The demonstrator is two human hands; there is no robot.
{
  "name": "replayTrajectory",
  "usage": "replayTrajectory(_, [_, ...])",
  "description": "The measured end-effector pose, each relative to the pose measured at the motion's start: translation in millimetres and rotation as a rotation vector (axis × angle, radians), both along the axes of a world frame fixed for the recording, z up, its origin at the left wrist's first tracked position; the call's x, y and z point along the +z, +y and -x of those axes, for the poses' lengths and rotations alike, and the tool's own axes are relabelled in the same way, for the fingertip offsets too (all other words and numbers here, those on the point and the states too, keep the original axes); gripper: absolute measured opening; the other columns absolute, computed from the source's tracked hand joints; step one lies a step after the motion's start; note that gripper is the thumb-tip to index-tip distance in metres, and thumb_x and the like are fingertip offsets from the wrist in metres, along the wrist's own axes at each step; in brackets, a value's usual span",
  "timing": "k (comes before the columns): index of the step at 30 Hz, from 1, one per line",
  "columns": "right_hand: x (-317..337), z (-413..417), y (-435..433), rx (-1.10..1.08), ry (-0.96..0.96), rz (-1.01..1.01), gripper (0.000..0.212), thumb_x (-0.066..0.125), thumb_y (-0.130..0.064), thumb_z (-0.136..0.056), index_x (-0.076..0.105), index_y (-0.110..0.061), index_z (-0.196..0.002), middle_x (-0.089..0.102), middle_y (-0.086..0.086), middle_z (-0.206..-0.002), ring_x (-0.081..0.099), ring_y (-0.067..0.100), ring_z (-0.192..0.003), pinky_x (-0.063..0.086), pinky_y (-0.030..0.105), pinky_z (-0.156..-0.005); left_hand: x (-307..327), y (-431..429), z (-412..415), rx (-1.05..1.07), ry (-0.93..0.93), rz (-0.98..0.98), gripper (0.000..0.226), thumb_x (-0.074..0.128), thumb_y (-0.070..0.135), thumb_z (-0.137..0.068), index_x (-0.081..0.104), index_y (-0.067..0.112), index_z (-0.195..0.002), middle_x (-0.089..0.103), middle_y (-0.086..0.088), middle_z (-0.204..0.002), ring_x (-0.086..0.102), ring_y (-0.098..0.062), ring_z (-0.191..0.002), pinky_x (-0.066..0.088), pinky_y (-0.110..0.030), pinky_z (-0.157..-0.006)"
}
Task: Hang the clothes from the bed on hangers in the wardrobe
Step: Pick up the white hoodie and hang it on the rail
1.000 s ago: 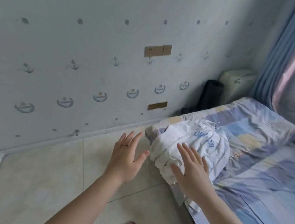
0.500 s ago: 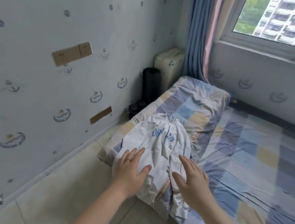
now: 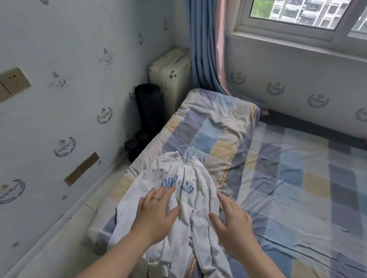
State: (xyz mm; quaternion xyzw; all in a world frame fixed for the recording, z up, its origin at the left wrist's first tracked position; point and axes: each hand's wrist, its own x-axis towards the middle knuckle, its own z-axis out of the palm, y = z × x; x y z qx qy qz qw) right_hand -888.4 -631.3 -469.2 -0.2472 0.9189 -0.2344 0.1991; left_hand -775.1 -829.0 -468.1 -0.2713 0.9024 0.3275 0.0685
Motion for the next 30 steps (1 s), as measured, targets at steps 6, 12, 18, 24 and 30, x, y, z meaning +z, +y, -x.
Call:
replayTrajectory(6, [-32.9, 54.9, -28.0, -0.009, -0.074, -0.110, 0.062, 0.040, -0.054, -0.098, 0.019, -0.036, -0.153, 0.022, -0.015, -0.159, 0.016, 0.011, -0.148, 0.014, 0.040, -0.118, -33.4, -39.9, 63.2, 0.103, -0.061, -0.087, 0.055, 0.039, 0.052, -0.101, 0.029, 0.036, -0.153, 0.027, 0.011, -0.161, 0.011, -0.016, -0.152, 0.010, -0.045, -0.123])
replayTrajectory(12, [-92.6, 95.7, -74.5, -0.049, -0.153, -0.199, 0.061, 0.039, -0.053, -0.098, 0.019, -0.036, -0.153, 0.023, -0.016, -0.158, 0.017, 0.010, -0.147, 0.016, 0.039, -0.118, -102.9, -107.0, 118.8, 0.084, -0.169, -0.155, 0.052, 0.041, 0.052, -0.101, 0.032, 0.038, -0.150, 0.031, 0.012, -0.159, 0.016, -0.016, -0.149, 0.015, -0.045, -0.121])
replayTrajectory(18, [-193.2, 139.1, -142.0, -0.097, -0.274, -0.281, 0.058, 0.040, -0.047, -0.100, 0.020, -0.033, -0.152, 0.026, -0.014, -0.157, 0.021, 0.011, -0.146, 0.019, 0.039, -0.115, -217.0, -192.5, 163.7, 0.051, -0.341, -0.151, 0.051, 0.043, 0.048, -0.101, 0.034, 0.034, -0.149, 0.033, 0.009, -0.157, 0.017, -0.018, -0.149, 0.017, -0.042, -0.121])
replayTrajectory(24, [-340.8, 193.4, -207.8, -0.051, -0.298, -0.317, 0.061, 0.045, -0.042, -0.098, 0.021, -0.029, -0.153, 0.029, -0.008, -0.156, 0.027, 0.016, -0.143, 0.028, 0.041, -0.113, -358.7, -274.0, 220.6, -0.043, -0.381, -0.023, 0.056, 0.047, 0.044, -0.100, 0.033, 0.028, -0.151, 0.029, 0.002, -0.160, 0.018, -0.024, -0.148, 0.020, -0.041, -0.120])
replayTrajectory(30, [-437.1, 255.3, -241.5, -0.108, -0.105, -0.388, 0.073, 0.049, -0.034, -0.093, 0.010, -0.027, -0.154, 0.010, 0.001, -0.163, 0.012, 0.025, -0.147, 0.025, 0.048, -0.112, -436.9, -330.6, 288.8, -0.106, -0.269, 0.165, 0.068, 0.052, 0.042, -0.097, 0.023, 0.021, -0.155, 0.016, -0.003, -0.165, 0.012, -0.027, -0.150, 0.020, -0.045, -0.120])
